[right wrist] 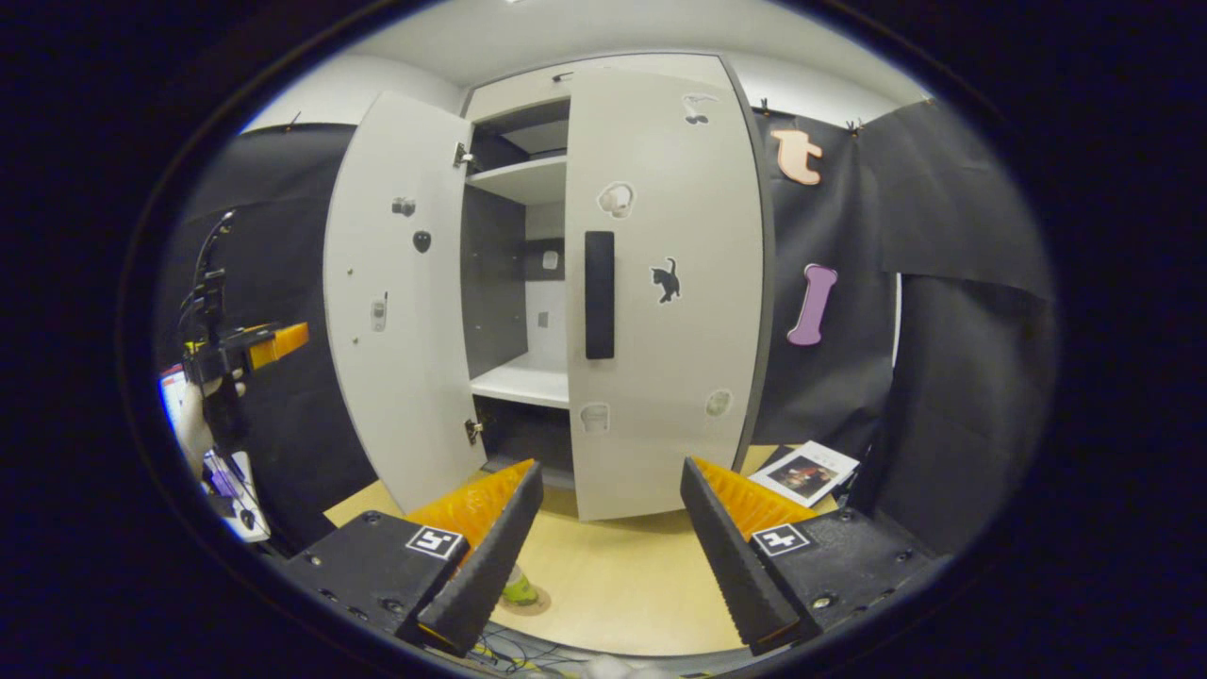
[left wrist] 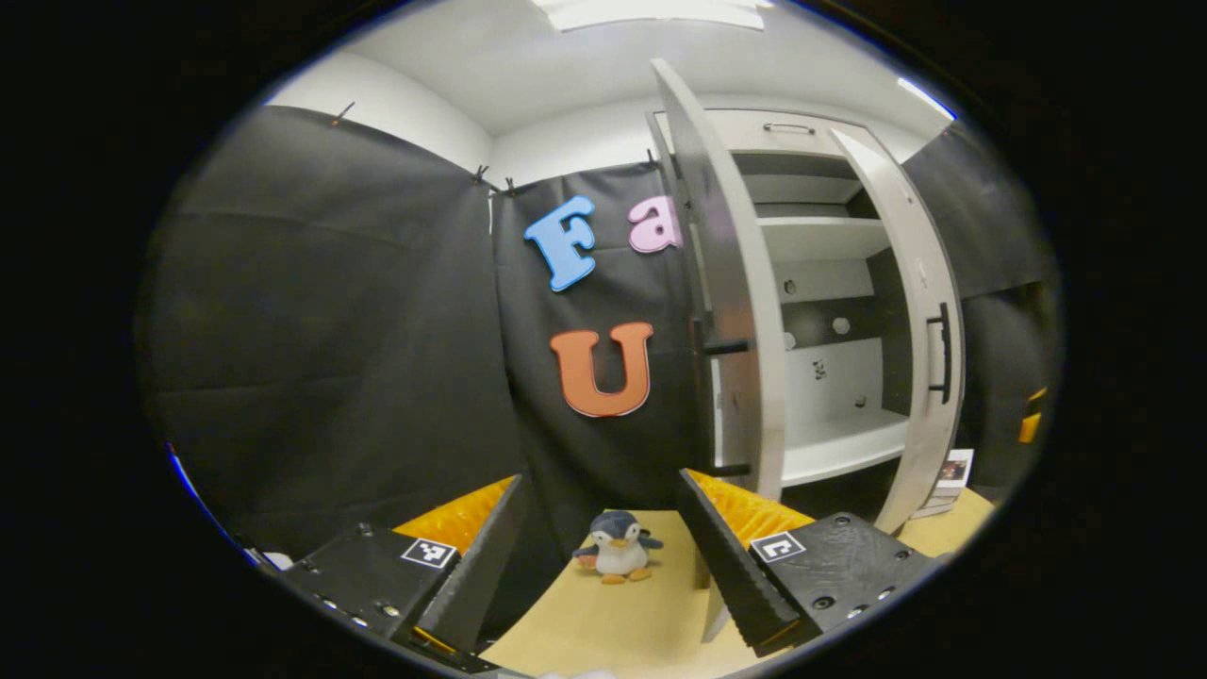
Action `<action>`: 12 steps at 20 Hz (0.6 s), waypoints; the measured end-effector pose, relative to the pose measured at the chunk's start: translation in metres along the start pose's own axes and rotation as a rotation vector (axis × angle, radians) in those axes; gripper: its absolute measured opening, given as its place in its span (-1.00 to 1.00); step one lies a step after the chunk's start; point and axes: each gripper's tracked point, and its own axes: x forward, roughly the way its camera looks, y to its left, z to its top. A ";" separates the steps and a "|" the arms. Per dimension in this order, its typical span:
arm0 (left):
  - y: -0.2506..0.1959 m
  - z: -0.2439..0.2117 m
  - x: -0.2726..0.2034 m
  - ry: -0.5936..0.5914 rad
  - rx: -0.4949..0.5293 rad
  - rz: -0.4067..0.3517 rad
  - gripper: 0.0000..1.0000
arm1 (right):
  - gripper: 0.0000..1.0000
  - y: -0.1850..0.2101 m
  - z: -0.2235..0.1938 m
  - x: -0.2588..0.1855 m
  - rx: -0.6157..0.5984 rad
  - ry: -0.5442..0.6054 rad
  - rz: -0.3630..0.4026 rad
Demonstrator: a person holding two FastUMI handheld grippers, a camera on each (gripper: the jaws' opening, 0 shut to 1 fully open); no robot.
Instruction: Grasp the bottle in the cabinet with the left hand and place it on the coaster, then close the right door with the right hand and the left door with the left hand.
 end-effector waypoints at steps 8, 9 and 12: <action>-0.005 0.022 0.049 -0.022 0.024 -0.023 0.96 | 0.93 -0.013 -0.004 -0.022 0.035 0.017 -0.080; -0.009 0.023 0.051 -0.028 0.026 -0.029 0.96 | 0.89 -0.013 -0.004 -0.021 0.039 0.018 -0.083; -0.010 0.023 0.051 -0.038 0.049 -0.022 0.87 | 0.93 -0.012 -0.008 -0.018 0.043 0.026 -0.089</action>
